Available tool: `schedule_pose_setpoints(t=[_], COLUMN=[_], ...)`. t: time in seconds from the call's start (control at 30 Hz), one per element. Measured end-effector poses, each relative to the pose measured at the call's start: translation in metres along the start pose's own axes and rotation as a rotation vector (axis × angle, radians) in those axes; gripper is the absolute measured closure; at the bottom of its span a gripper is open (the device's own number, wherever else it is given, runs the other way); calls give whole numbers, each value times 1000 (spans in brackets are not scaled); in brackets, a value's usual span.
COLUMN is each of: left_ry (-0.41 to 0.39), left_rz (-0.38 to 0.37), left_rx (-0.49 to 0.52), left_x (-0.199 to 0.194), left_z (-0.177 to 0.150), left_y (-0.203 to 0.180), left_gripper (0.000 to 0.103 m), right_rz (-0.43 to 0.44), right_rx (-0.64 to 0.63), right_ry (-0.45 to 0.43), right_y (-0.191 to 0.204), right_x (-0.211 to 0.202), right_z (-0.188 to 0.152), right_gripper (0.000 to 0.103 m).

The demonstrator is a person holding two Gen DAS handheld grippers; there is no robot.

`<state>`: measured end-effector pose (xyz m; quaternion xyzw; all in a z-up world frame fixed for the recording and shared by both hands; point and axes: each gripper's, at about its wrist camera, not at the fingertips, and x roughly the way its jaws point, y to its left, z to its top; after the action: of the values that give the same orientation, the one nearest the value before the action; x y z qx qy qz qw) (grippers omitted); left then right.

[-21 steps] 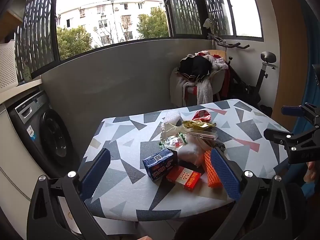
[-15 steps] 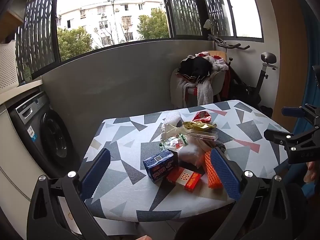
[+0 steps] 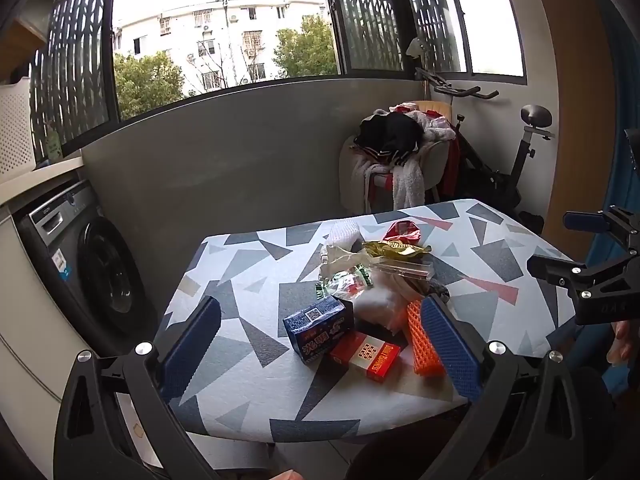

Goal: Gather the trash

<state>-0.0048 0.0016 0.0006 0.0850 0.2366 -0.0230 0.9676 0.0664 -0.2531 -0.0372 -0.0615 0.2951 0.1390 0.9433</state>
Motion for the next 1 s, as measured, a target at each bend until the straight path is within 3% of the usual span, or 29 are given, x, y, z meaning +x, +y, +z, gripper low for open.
schedule_pose_setpoints(t=[1.0], left_ry=[5], left_rz=[7], left_rx=[10], left_x=[5], left_z=[-1], left_y=[-1], left_gripper=[5], right_rz=[-1], right_rx=[2], right_ry=[8], right_y=[2], right_x=[1], right_z=[1], right_gripper=[6])
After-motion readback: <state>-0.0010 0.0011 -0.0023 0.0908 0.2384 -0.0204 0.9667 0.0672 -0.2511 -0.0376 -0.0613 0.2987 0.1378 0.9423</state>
